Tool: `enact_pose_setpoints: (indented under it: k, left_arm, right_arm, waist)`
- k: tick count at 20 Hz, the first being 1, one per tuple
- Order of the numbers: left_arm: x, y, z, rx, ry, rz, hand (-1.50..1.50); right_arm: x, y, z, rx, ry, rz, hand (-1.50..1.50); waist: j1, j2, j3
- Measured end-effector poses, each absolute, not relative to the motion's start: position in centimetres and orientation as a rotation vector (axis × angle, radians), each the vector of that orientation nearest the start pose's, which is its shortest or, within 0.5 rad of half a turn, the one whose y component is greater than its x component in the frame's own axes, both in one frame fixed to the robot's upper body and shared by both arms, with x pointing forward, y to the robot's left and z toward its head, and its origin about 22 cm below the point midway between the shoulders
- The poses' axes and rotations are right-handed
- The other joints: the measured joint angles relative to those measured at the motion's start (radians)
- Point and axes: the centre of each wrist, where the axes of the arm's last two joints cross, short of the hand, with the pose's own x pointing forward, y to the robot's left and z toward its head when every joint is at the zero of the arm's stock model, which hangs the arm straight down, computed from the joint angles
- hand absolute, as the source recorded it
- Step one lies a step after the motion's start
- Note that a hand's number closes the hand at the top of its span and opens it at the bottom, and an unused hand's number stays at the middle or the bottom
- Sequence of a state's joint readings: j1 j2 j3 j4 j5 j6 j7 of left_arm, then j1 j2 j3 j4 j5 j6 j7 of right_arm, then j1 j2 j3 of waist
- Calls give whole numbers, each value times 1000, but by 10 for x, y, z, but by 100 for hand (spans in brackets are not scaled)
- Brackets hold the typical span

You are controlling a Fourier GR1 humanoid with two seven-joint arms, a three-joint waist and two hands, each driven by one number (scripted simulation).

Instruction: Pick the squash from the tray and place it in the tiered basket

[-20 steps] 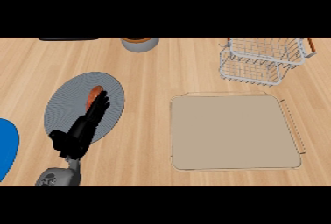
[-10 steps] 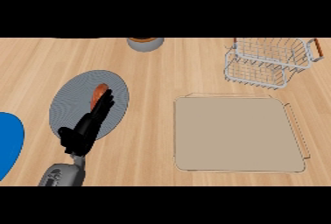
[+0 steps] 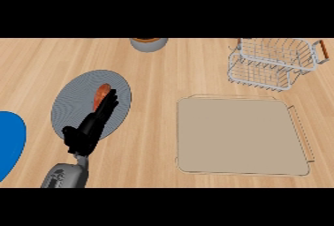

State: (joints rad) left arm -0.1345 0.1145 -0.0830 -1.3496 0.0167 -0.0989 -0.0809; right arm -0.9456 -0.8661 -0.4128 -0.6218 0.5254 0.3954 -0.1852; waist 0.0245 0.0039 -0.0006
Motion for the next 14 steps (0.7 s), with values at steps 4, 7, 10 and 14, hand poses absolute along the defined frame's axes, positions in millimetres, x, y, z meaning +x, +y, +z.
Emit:
enact_pose_setpoints:
  k: [4, 7, 10, 14]
  left_arm:
    - [270, 230, -20, -91, -1538, -254, 0]
    - [274, 229, -20, -91, -1539, -256, 0]
    - [271, 229, -18, -97, -1541, -257, 0]
    - [270, 220, -15, -103, -1540, -270, 0]
  right_arm:
    - [395, -449, 282, -766, -1518, 529, 150]
    - [411, -427, 287, -744, -1503, 548, 150]
    - [427, -403, 282, -725, -1485, 576, 150]
    - [443, -375, 267, -702, -1471, 610, 150]
  waist:
    - [9, 3, 0]
    - [10, 5, 0]
    - [15, 6, 0]
    - [18, 8, 1]
